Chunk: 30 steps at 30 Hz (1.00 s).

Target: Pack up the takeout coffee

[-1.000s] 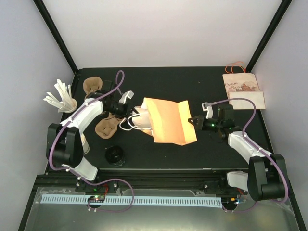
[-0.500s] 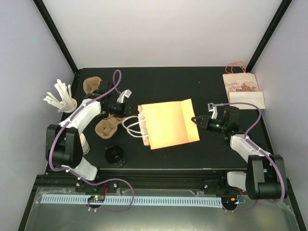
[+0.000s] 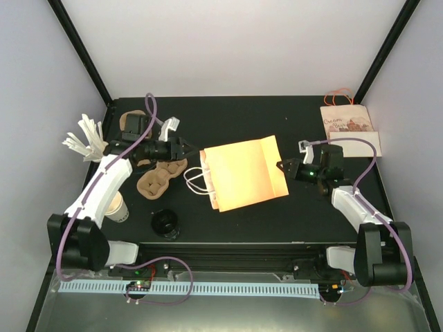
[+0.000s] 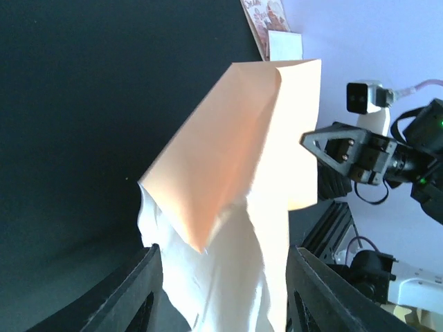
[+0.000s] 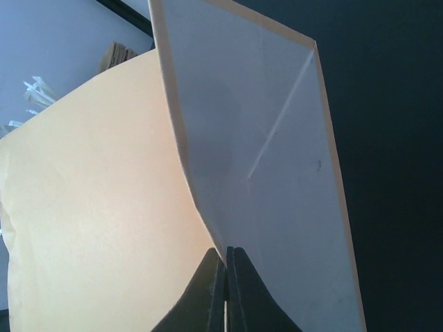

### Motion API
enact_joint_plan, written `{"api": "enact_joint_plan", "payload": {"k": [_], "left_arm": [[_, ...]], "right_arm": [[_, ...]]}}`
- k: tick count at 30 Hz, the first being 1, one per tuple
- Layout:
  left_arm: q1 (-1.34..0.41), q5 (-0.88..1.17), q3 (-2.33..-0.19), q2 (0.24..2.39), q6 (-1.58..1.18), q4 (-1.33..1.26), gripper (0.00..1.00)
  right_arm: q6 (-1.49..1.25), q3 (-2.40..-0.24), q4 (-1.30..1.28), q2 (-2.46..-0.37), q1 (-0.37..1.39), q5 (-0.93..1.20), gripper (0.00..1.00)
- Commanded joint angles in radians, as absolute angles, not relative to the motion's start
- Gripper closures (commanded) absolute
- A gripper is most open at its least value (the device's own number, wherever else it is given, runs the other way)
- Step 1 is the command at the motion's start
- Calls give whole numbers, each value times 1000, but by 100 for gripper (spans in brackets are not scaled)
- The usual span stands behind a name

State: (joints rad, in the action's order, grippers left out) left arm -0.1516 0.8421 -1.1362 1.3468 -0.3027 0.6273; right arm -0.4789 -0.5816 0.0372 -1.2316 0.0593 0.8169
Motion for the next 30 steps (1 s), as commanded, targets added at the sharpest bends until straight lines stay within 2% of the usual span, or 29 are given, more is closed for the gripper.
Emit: {"api": "enact_joint_plan", "payload": {"k": [1, 5, 9, 13, 21, 26, 30], "left_arm": [[-151, 863, -1075, 1208, -394, 561, 49], [-187, 938, -967, 1132, -517, 410, 49], [-235, 912, -949, 1151, -525, 398, 42], [-246, 890, -950, 1198, -510, 397, 41], [-275, 889, -945, 1266, -504, 385, 47], [-290, 921, -942, 1275, -522, 356, 61], [-296, 925, -939, 1317, -533, 347, 61]], "right_arm": [[-455, -617, 22, -1249, 68, 786, 99], [-457, -628, 29, -1258, 72, 787, 99], [-461, -633, 36, -1262, 79, 792, 99], [-465, -641, 35, -1259, 86, 796, 99], [-473, -642, 38, -1248, 103, 796, 99], [-472, -644, 38, -1254, 110, 792, 99], [-479, -647, 47, -1256, 117, 793, 99]]}}
